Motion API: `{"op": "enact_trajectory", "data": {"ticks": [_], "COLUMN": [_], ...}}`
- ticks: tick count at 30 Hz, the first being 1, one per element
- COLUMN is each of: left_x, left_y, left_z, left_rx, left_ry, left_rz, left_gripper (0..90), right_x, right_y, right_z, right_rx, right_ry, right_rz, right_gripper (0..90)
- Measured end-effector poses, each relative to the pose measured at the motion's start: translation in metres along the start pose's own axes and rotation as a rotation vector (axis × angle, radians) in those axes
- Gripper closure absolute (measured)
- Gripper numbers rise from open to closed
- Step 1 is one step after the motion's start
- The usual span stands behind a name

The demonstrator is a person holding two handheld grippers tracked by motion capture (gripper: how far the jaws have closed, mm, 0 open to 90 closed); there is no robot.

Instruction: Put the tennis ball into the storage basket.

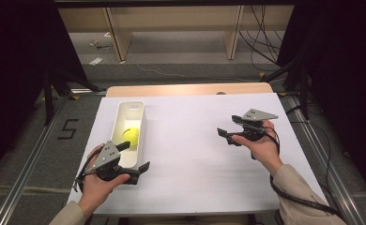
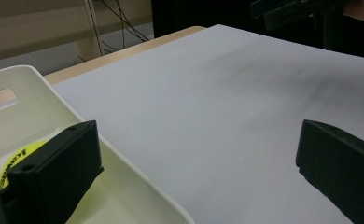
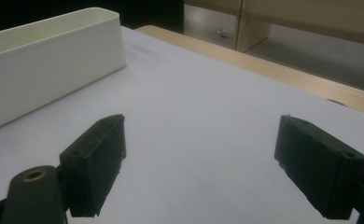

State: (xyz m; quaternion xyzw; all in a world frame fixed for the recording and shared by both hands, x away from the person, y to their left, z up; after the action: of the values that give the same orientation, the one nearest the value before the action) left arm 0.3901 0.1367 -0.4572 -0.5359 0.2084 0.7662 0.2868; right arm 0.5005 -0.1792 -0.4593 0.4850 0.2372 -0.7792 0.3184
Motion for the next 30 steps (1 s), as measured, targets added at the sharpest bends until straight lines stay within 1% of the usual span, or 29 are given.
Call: {"op": "enact_trajectory", "data": {"ticks": [18, 30], "left_x": [0.0, 0.0], "left_y": [0.0, -0.001], "left_z": [0.0, 0.0], "left_rx": [-0.002, -0.004], "left_ry": [0.004, 0.002], "left_rz": [0.0, -0.001], "left_gripper": [0.0, 0.0], "right_x": [0.012, 0.018], "right_y": [0.001, 0.001], "right_z": [0.01, 0.017], "right_rx": [0.01, 0.014], "right_ry": [-0.014, -0.014], "right_rz": [-0.006, -0.01], "right_gripper": [17.2, 17.2]}}
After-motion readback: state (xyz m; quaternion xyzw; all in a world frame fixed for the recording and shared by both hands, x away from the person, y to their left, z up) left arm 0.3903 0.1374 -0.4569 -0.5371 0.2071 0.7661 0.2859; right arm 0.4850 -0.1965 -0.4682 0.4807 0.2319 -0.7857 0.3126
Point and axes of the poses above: each handheld gripper's, and its own axes: z roughly backward along the jaws, x roughly out of its underside, y roughly to its right, the point moved 9 cm from there along -z, roughly forward along the jaws, and after that the axes turned 3 degrees about -x, right-handed, at the moved point
